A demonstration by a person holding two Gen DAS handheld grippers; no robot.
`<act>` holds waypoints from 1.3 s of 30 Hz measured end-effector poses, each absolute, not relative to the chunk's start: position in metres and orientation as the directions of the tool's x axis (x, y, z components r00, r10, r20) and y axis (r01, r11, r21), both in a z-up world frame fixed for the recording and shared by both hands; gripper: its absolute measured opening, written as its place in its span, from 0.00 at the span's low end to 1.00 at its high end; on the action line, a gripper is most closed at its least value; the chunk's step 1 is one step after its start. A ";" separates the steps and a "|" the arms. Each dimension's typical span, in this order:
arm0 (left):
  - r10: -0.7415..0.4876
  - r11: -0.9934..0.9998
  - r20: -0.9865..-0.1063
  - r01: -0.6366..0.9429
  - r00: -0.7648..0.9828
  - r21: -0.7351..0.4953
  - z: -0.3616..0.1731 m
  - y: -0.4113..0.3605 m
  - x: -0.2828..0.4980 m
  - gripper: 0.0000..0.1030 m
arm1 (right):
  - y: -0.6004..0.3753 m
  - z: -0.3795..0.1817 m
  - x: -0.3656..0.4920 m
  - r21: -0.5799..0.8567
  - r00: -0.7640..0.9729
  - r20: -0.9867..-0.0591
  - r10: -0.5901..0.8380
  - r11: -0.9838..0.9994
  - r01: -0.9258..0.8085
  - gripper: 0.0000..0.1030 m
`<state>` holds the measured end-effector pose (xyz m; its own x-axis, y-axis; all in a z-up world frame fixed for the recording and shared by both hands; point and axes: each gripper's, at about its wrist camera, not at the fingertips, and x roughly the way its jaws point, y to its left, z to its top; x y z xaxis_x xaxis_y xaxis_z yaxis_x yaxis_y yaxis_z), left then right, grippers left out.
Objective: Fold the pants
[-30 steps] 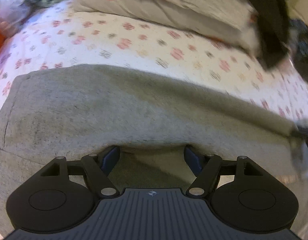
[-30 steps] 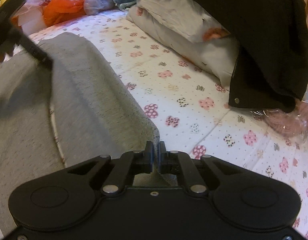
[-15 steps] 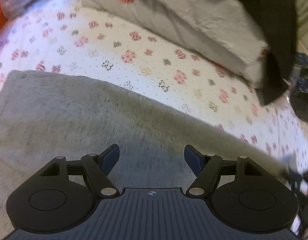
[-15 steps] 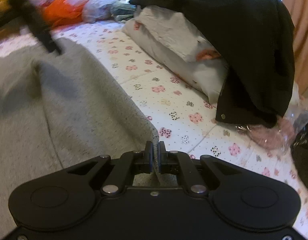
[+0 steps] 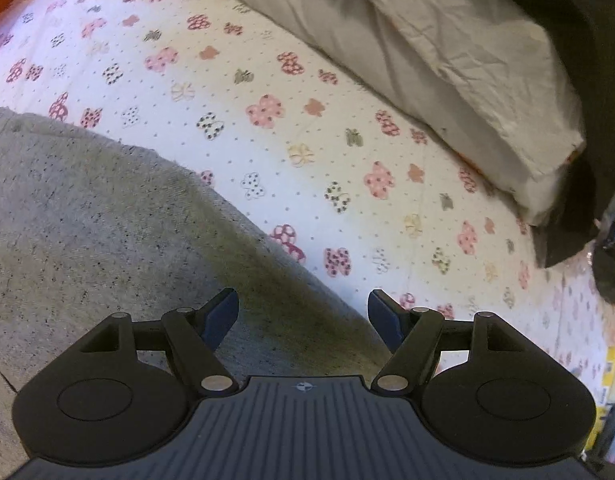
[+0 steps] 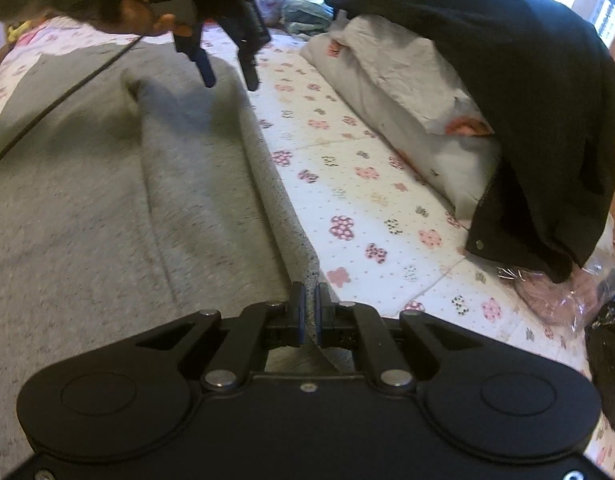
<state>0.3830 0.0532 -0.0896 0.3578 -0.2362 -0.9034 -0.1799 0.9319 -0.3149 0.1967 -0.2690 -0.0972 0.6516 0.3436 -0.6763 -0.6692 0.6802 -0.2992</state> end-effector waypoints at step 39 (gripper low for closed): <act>-0.135 0.980 -0.883 -0.068 0.451 -0.185 -0.082 0.085 0.104 0.07 | -0.209 -0.087 0.016 -0.287 0.702 -0.706 0.096 0.868 -0.406 0.11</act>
<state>0.1039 0.0850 -0.0823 0.4505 -0.1348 -0.8825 -0.0680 0.9805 -0.1845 0.0161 -0.2091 -0.0868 0.7018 0.0957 -0.7059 -0.4065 0.8676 -0.2865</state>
